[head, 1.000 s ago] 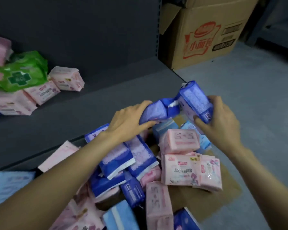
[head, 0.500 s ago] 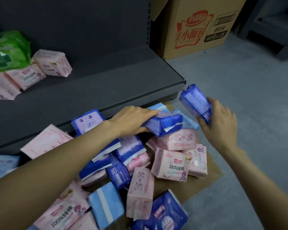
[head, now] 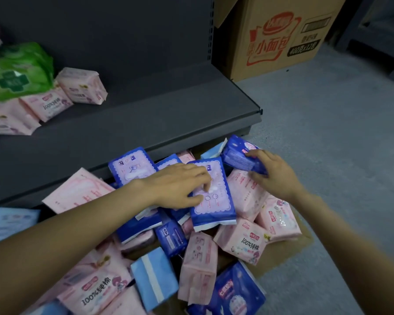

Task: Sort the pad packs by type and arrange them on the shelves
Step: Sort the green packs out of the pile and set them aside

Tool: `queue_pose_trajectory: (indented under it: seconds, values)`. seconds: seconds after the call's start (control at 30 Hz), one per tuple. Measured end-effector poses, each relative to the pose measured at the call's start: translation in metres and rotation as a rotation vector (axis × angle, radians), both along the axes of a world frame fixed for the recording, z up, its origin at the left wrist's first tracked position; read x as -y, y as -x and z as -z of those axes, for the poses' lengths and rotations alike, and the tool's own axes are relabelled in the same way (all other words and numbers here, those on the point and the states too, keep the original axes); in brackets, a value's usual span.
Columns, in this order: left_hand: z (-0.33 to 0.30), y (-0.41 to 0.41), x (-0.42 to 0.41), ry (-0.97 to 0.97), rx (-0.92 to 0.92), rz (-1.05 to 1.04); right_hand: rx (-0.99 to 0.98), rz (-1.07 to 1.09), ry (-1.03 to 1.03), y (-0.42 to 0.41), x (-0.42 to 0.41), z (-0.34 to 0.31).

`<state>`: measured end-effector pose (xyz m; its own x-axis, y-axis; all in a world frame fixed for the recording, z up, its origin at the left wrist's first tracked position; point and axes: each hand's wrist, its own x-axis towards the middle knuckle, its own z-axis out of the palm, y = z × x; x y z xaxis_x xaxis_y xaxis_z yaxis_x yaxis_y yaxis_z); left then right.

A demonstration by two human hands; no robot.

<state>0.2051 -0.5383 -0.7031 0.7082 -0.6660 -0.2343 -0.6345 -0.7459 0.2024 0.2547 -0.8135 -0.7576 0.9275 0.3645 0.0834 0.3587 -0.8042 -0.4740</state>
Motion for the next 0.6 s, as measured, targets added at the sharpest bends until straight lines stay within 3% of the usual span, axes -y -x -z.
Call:
queue_pose_trajectory:
  seconds: [0.17,0.27,0.33,0.5,0.6]
  values:
    - [0.007,0.006,0.011,-0.009,0.105,-0.14,-0.068,-0.138,0.022,-0.009,0.01,-0.009]
    - [0.011,-0.002,0.015,-0.125,-0.042,-0.29,-0.079,-0.125,0.064,-0.019,0.005,-0.009]
    - [0.015,-0.004,0.02,-0.137,-0.074,-0.29,-0.107,-0.084,0.124,-0.024,-0.003,-0.008]
    - [0.022,0.009,0.031,-0.248,0.096,-0.138,-0.07,0.021,0.215,-0.026,-0.013,0.004]
    - [0.025,0.012,0.026,-0.211,0.042,-0.142,-0.059,0.02,0.207,-0.014,-0.014,0.011]
